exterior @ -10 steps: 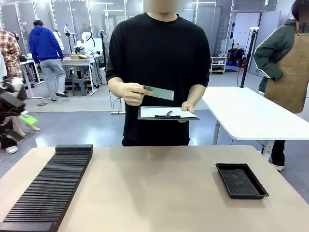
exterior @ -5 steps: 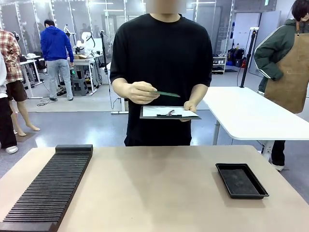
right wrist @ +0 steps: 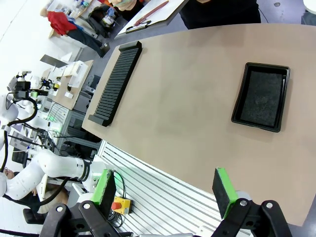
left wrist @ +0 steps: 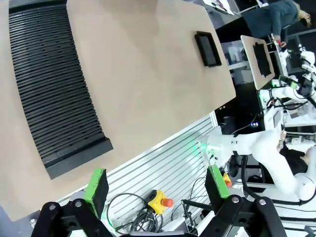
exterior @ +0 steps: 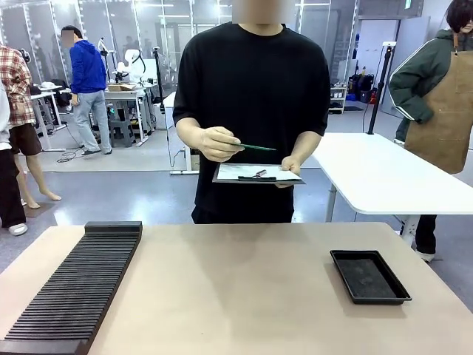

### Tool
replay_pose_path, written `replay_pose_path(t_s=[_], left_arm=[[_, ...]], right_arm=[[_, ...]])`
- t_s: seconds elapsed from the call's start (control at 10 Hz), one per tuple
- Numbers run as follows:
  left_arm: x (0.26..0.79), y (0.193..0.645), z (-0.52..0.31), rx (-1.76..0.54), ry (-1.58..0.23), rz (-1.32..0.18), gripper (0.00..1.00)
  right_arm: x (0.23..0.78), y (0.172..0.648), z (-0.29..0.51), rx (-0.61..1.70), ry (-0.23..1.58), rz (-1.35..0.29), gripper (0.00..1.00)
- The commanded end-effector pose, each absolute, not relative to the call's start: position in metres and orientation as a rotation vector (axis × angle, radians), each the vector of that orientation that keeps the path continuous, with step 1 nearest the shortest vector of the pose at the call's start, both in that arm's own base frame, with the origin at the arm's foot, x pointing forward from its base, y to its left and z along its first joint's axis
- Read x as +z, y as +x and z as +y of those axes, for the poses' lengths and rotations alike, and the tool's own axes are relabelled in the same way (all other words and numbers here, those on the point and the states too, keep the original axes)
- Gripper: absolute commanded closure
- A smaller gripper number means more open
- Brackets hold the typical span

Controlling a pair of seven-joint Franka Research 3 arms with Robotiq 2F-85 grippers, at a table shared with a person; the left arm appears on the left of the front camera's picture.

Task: Inspect the PCB.
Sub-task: Pick up the Blank PCB that the human is holding.

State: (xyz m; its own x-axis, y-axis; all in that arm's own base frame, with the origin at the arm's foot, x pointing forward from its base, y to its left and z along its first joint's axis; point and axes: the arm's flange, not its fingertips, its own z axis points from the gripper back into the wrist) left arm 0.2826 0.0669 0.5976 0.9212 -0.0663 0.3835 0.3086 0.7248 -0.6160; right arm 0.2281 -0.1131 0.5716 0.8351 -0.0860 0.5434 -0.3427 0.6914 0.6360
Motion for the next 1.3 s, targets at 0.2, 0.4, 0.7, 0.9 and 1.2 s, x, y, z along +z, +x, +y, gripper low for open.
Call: replay_pose_path(t_s=[0.2,0.4,0.7,0.9,1.2], left_arm=[[0.6045,0.2874,0.0684,-0.211,-0.727,-0.342,0.00],[0.6045,0.2874,0.0684,-0.211,-0.727,-0.342,0.00],[0.6045,0.2874,0.0684,-0.211,-0.727,-0.342,0.00],[0.6045,0.2874,0.0684,-0.211,-0.727,-0.342,0.00],[0.6045,0.2874,0.0684,-0.211,-0.727,-0.342,0.00]], right_arm=[[0.5720,0.2282,-0.1134,0.172,0.812,-0.590,0.00],[0.5720,0.2282,-0.1134,0.172,0.812,-0.590,0.00],[0.5720,0.2282,-0.1134,0.172,0.812,-0.590,0.00],[0.5720,0.2282,-0.1134,0.172,0.812,-0.590,0.00],[0.5720,0.2282,-0.1134,0.172,0.812,-0.590,0.00]])
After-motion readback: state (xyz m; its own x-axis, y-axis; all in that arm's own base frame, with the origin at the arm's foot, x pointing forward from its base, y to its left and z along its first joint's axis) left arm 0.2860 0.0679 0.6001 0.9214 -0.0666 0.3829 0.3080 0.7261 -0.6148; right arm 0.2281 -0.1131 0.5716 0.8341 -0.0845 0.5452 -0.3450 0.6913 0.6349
